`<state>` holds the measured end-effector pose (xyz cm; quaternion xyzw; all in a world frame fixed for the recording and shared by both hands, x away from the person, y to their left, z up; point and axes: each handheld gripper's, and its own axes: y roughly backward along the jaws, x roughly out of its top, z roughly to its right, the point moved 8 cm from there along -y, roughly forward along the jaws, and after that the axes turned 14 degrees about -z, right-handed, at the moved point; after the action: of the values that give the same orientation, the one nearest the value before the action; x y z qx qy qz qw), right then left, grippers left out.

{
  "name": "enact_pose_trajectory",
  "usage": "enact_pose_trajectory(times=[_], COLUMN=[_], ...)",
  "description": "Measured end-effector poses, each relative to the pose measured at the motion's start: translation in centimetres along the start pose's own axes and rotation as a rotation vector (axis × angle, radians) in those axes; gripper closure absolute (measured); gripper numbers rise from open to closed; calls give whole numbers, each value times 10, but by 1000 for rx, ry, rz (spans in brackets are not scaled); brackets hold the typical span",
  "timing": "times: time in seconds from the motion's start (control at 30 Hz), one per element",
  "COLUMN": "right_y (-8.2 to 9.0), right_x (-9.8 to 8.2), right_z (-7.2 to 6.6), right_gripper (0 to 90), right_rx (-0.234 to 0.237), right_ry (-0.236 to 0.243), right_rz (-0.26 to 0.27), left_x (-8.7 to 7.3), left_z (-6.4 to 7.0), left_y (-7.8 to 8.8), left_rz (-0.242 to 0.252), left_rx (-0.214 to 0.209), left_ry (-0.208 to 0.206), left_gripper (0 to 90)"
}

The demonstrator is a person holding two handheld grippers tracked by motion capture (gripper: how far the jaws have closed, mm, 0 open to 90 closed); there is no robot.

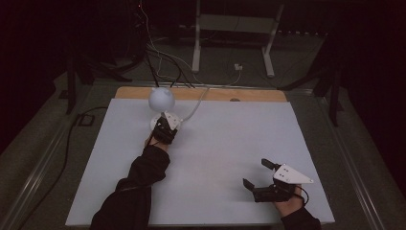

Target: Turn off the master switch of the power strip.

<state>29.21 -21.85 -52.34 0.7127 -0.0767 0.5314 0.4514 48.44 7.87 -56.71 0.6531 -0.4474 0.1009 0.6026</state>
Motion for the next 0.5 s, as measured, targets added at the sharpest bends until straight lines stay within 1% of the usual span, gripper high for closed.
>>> enact_pose_trajectory(times=[0.07, 0.13, 0.23, 0.3, 0.43, 0.47, 0.5], right_y=[0, 0, -1, -1, -1, -1, -1], right_x=[0, 0, 0, 0, 0, 0, 0], right_z=[0, 0, -1, -1, -1, -1, -1], right_gripper=[0, 0, 0, 0, 0, 0, 0], right_rx=[1, 2, 2, 3, 2, 3, 3], right_ry=[0, -1, 0, 1, 2, 2, 3], right_rz=[0, -2, -4, -3, -3, -3, -4], left_x=[0, 0, 0, 0, 0, 1, 2], left_z=[-1, -2, -1, -2, 0, -1, 0], left_y=[0, 0, 0, -1, -1, -1, -2], left_rz=[-6, -11, -13, -13, -22, -30, -36], left_rx=[11, 0, 12, 6, 31, 25, 33], left_ry=[-8, 0, -15, -10, -29, -21, -27], left_gripper=[900, 900, 900, 900, 900, 900, 900])
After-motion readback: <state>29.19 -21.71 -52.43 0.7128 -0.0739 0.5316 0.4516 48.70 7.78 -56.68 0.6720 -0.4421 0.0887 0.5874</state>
